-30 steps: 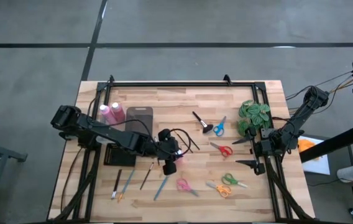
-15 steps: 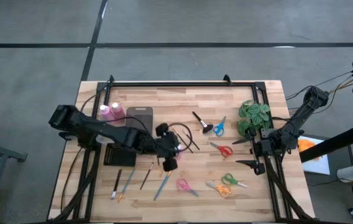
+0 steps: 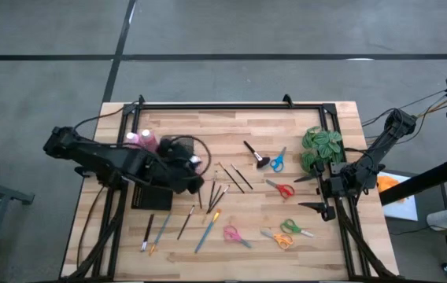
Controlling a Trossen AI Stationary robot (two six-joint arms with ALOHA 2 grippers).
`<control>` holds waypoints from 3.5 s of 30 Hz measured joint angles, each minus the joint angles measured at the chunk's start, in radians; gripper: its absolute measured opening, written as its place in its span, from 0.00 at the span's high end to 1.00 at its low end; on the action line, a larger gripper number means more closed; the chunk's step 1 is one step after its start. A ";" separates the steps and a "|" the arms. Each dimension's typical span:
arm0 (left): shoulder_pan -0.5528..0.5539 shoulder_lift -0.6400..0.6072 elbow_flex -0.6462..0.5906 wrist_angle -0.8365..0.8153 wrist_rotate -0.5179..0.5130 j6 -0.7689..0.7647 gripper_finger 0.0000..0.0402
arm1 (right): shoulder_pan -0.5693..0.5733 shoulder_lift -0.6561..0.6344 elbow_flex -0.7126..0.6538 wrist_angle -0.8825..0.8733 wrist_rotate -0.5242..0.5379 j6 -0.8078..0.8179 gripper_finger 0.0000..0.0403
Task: Pick & Place Paint Supplies
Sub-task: Put the right light pink bottle into the white bin, then put the left blue brush into the black bin
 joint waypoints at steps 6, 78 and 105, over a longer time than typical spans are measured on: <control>-0.056 -0.051 0.007 -0.298 -0.085 -0.297 0.74 | 0.000 0.000 0.000 0.000 0.000 0.002 0.15; -0.079 -0.504 -0.592 -0.405 0.021 -0.798 0.71 | 0.000 0.000 0.000 0.000 0.000 0.000 0.15; -0.079 -0.504 -0.597 -0.363 0.018 -0.764 0.31 | 0.000 0.000 0.000 0.000 0.000 0.002 0.15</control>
